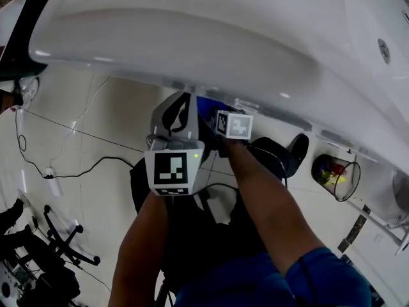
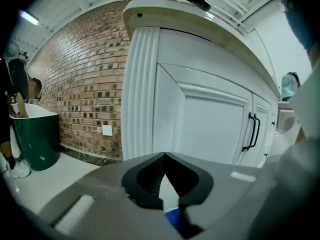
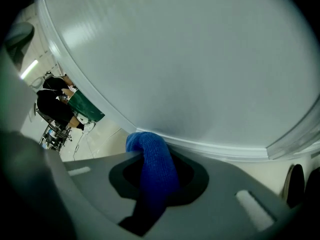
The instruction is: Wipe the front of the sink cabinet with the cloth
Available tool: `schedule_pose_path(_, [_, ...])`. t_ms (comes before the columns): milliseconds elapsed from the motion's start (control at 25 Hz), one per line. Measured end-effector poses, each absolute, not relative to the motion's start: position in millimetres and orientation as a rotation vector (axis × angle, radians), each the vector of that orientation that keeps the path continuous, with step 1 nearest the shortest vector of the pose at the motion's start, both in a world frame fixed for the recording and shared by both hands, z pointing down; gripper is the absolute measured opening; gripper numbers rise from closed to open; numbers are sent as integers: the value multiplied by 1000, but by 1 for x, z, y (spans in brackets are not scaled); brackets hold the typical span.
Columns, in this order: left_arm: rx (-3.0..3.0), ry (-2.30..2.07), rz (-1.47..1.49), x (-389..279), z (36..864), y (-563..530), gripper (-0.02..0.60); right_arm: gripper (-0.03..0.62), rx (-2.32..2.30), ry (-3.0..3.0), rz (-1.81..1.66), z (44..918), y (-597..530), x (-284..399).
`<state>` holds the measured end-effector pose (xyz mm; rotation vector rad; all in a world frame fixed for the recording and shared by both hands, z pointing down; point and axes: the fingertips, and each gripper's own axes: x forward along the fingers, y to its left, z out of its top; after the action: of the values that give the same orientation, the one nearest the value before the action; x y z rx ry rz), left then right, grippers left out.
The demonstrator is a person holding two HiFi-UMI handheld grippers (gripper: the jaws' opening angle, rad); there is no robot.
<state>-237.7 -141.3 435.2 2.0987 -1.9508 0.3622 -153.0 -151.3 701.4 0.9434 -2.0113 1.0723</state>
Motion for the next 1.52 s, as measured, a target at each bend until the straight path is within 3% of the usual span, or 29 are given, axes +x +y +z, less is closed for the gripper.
schedule_pose_path(280, [2270,-1773,585,-175,453,-154,6,58,1017,-1944,1127,704,-149,-102])
schedule_pose_path(720, [2477,-1552,698,-83,461,-156,6,58,1070,-1894,1214,694,-149,-34])
schedule_pose_path(1080, [2411,-1356,812,-38,502,-144,6,58,1117,-1849,1218,698,-151,30])
schedule_pose_path(1240, [2376,-1333,830,-23,511,-148,6,58,1198,-1647,1057,696,-146,97])
schedule_pose_path(1400, [2335,-1295,809,-2,518,-153,6,58,1162,-1834,1183,693,-156,79])
schedule_pose_path(1520, [2321,-1234,810,19,527,-153,6,58,1226,-1725,1119,691,-156,122])
